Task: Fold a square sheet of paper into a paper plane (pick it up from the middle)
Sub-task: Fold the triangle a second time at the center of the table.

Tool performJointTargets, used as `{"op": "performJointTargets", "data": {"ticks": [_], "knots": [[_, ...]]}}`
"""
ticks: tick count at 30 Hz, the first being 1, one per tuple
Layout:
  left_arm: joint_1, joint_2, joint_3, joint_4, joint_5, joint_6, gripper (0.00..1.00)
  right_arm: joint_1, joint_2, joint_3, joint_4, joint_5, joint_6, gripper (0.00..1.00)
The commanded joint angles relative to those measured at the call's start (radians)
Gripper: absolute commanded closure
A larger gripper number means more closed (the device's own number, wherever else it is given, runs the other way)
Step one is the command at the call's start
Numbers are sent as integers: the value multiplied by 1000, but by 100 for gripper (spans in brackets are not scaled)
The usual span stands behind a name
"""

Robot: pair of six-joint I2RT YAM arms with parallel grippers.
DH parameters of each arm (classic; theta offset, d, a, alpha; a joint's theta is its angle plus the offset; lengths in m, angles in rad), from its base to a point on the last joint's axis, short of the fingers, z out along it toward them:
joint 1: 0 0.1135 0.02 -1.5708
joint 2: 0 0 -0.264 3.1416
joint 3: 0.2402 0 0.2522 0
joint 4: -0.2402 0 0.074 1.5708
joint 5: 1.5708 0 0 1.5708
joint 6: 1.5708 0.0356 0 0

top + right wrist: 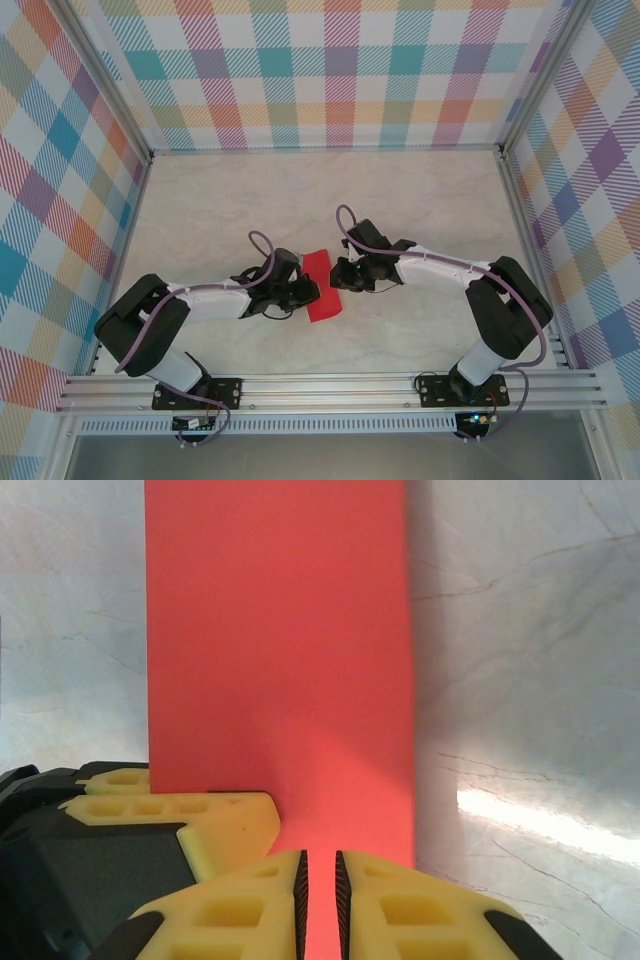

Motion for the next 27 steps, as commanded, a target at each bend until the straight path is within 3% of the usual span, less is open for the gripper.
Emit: {"op": "performJointTargets", "data": {"ticks": [1,15,22,27], "knots": [[-27,20,33,52,22,2,90,-1,30,-19,-47,2,-4,82],[-49,72,55,55,28,5,88,-1,71,-57,-91,6,9,86],[-51,42,54,46,40,-5,73,-1,101,-60,-106,6,17,87],[-52,-5,43,33,53,-10,68,-1,116,-47,-116,11,15,88]]}}
